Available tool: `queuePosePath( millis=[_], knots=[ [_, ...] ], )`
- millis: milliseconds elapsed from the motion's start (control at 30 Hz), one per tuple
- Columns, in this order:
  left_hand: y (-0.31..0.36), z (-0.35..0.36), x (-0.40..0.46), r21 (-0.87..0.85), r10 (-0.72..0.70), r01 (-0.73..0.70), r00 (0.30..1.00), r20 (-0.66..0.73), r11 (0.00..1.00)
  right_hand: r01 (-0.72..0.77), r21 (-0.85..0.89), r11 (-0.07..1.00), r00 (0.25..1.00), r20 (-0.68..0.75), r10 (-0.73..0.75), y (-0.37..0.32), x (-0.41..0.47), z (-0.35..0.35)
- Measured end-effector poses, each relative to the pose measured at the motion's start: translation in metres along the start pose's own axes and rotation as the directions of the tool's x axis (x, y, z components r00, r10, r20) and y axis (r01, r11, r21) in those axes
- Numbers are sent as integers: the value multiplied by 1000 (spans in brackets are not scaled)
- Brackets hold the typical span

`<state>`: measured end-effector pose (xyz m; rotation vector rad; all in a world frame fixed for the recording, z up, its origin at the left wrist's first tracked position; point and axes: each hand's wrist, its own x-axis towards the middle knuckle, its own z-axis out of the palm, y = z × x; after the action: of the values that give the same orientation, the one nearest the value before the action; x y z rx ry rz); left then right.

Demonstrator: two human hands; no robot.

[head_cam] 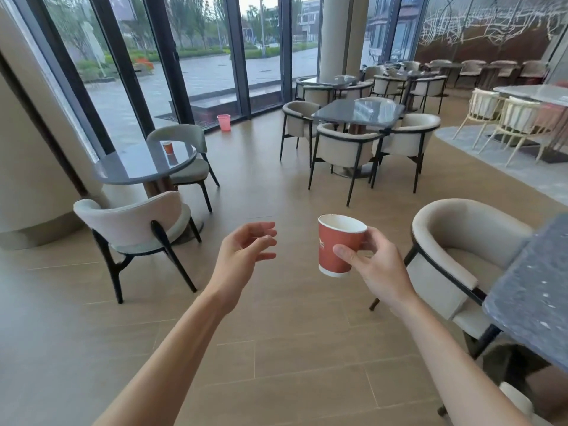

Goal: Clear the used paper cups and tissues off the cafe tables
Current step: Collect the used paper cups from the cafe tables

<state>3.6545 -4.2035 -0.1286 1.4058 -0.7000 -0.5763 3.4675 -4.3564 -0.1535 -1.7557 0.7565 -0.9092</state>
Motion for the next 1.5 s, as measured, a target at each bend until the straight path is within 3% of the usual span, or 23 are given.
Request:
queuePosePath(
  millis=[167, 433, 1067, 1500],
  knots=[
    [-4, 21, 124, -15, -2, 1, 1000, -27, 1000, 6, 69, 998, 1000, -30, -4, 16, 125, 7],
    [-15, 31, 287, -40, 1, -2, 999, -32, 999, -3, 42, 999, 1000, -23, 4, 46, 288, 27],
    [-22, -15, 754, -114, 40, -33, 997, 62, 993, 46, 27, 999, 986, -160, -41, 72, 714, 159],
    [-52, -17, 1073, -80, 50, -50, 999, 7, 996, 52, 62, 997, 995, -90, -47, 151, 1034, 253]
  ],
)
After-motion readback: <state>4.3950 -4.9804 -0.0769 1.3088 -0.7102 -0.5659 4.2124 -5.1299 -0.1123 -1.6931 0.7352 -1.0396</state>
